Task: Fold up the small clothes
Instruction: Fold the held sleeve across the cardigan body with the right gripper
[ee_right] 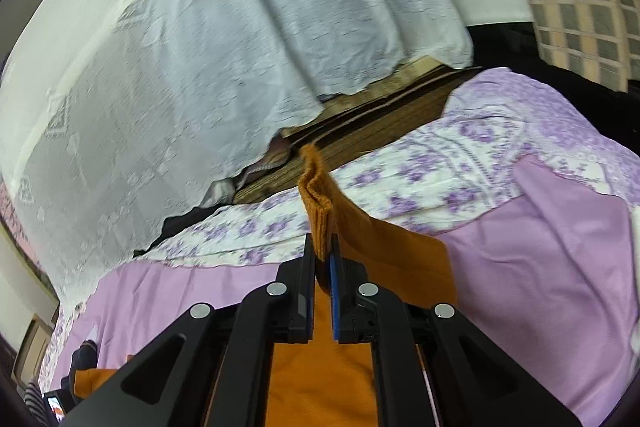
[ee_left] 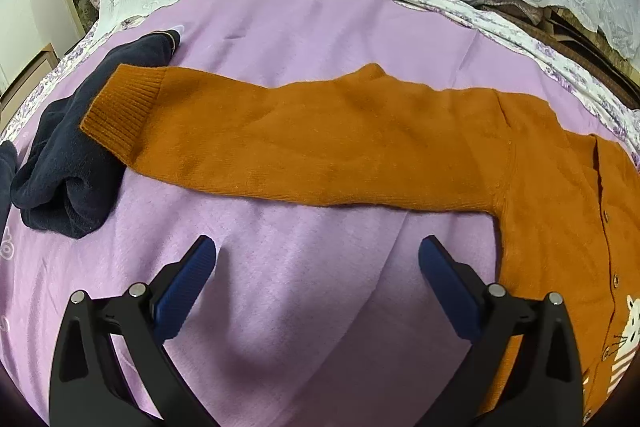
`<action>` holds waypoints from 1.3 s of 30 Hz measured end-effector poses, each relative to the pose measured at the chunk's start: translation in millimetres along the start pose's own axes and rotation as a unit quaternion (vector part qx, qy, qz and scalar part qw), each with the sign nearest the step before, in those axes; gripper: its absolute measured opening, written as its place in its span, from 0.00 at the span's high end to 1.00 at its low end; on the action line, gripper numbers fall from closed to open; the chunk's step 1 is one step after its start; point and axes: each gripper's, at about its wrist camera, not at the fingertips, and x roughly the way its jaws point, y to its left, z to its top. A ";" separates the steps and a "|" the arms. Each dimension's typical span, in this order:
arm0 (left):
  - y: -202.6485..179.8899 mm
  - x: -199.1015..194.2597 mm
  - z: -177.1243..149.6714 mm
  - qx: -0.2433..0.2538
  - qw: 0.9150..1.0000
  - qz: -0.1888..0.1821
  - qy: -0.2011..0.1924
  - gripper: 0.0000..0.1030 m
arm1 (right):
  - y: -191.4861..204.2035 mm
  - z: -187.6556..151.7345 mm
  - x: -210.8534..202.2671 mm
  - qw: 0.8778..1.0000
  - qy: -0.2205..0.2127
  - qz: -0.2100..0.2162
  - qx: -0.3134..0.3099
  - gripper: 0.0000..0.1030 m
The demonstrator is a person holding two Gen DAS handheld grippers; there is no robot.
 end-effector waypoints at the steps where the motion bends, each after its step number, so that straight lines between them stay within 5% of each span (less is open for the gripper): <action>1: 0.4 0.0 0.1 -0.001 1.000 -0.001 0.000 0.04 | 6.5 -1.2 2.0 1.000 0.002 0.004 -0.003 0.94; 16: 1.9 2.4 0.4 -0.006 1.000 -0.012 0.007 0.04 | 117.6 -78.3 55.0 0.990 0.091 0.068 -0.084 0.94; 30: 0.9 4.6 0.5 -0.005 1.000 -0.014 0.011 0.04 | 150.7 -158.0 93.2 0.961 0.203 0.048 -0.183 0.93; 35: 0.9 5.1 0.2 -0.005 1.000 -0.015 0.012 0.04 | 162.9 -169.2 94.3 0.941 0.241 0.075 -0.227 0.67; 39: 1.1 5.7 0.3 -0.006 1.000 -0.017 0.013 0.04 | 167.4 -152.7 63.3 0.939 0.216 0.103 -0.248 0.67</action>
